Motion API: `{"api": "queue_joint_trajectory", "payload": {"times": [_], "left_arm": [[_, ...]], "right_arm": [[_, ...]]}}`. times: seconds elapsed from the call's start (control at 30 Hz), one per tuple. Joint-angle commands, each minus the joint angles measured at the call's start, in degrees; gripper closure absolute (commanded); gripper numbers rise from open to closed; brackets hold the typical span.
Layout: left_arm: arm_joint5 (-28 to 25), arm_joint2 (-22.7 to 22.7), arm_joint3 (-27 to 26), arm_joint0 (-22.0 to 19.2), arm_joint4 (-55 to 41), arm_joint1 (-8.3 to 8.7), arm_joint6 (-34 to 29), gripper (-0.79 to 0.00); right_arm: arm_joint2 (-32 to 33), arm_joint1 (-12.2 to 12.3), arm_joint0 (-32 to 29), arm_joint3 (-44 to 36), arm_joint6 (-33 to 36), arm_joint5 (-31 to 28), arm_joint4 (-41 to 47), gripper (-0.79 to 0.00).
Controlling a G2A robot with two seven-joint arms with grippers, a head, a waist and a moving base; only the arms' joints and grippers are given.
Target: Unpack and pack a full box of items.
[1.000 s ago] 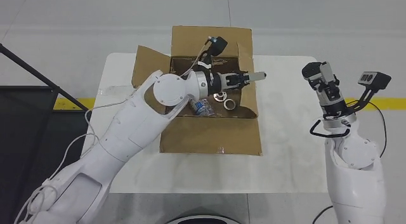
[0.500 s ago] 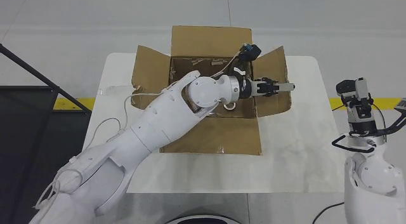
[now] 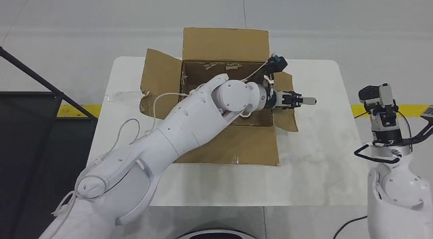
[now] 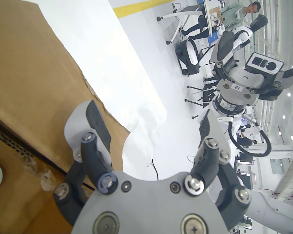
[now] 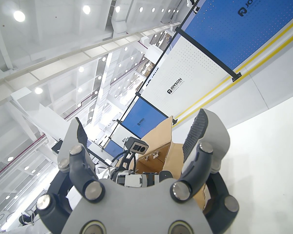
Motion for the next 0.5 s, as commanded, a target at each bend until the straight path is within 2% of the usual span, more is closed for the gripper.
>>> {"api": "queue_joint_trajectory", "payload": {"times": [0.0,0.13,0.23,0.37,0.47], "left_arm": [[-0.63,-0.72,0.57,-0.49,-0.43,-0.37,-0.09,-0.785],[-2.57,-3.41,-0.01,-1.61,-1.13,-0.19,-0.6,-0.785],[-4.21,-7.04,-1.55,-2.16,-0.9,1.09,-0.59,-0.785],[-5.21,-14.12,-7.16,-0.52,1.46,4.48,-0.68,-0.785],[-4.03,-21.82,-15.18,3.64,5.37,8.07,-0.61,-0.785]], "right_arm": [[-0.1,0.01,-0.06,-0.35,0.0,0.14,-0.25,-0.785],[-1.24,0.21,0.47,-1.79,1.35,0.32,-2.81,-0.785],[-3.26,0.31,2.23,-1.16,3.17,0.78,-3.4,-0.785],[-6.9,0.44,5.09,0.36,6.77,0.69,-4.18,-0.785],[-9.57,0.59,7.31,1.48,10.27,0.75,-5.21,-0.785]]}}
